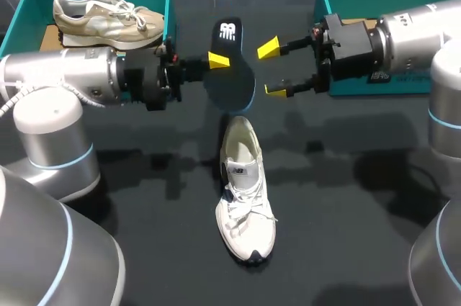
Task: Take the shoe out of the shoebox, open the shoe tongue, remove and reinsert the insole, then place the shoe into the shoebox
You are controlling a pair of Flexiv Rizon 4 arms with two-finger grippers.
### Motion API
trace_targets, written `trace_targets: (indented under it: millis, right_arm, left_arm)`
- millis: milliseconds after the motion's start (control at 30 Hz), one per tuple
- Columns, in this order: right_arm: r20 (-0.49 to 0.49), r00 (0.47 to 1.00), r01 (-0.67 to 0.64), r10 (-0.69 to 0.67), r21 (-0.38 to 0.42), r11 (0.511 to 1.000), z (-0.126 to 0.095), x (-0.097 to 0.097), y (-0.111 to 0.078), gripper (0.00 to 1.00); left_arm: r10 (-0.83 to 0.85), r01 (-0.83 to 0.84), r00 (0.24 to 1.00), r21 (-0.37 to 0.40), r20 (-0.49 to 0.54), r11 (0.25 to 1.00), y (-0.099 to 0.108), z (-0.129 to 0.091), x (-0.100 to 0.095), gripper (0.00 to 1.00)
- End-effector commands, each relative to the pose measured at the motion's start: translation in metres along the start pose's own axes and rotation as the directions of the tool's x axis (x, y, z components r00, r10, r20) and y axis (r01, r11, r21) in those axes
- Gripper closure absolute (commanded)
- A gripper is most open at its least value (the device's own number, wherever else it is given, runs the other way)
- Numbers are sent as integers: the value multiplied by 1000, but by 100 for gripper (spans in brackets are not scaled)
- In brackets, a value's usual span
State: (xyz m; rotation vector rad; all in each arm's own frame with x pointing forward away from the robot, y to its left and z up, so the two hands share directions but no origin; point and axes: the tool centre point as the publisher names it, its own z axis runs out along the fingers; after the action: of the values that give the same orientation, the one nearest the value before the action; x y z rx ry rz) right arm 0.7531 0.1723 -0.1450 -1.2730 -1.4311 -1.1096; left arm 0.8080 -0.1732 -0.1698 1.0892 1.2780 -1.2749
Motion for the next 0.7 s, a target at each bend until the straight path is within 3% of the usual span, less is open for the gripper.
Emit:
trace_targets:
  millis: [33,167,333,533,633,700]
  right_arm:
    - [3,1000,7,-7,5,1000,11,-3,4,0]
    - [11,999,30,-30,7,1000,18,-6,5,10]
    - [8,999,49,-49,1,999,23,-9,6,13]
    - [2,998,59,-59,5,998,28,-12,9,24]
    - [-3,998,63,-63,6,998,29,-14,9,35]
    - [-8,998,64,-64,8,998,30,-14,9,47]
  left_arm:
    - [10,-10,1000,3,-8,1000,4,4,-1,100]
    - [4,-4,1000,-12,-25,1000,5,7,-1,100]
    - [10,-11,999,-24,-51,1000,5,12,-1,100]
    - [31,-33,998,-25,-61,999,5,17,-1,100]
    - [39,-41,997,-28,-67,999,6,19,0,100]
    - [45,-47,997,-30,-69,998,7,21,1,100]
